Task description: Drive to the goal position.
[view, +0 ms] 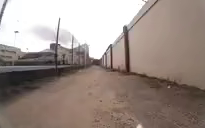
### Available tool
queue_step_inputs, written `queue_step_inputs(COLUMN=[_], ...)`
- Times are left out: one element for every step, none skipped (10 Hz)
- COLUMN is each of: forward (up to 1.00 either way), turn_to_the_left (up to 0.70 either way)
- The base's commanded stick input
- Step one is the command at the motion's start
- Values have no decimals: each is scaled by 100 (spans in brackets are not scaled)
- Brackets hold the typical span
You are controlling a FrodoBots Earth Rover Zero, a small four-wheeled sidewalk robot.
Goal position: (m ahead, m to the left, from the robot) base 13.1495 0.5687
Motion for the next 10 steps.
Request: queue_step_inputs(forward=[30,30,30,30,30,30,30,30,30,30], turn_to_the_left=[0,0,0,0,0,0,0,0,0,0])
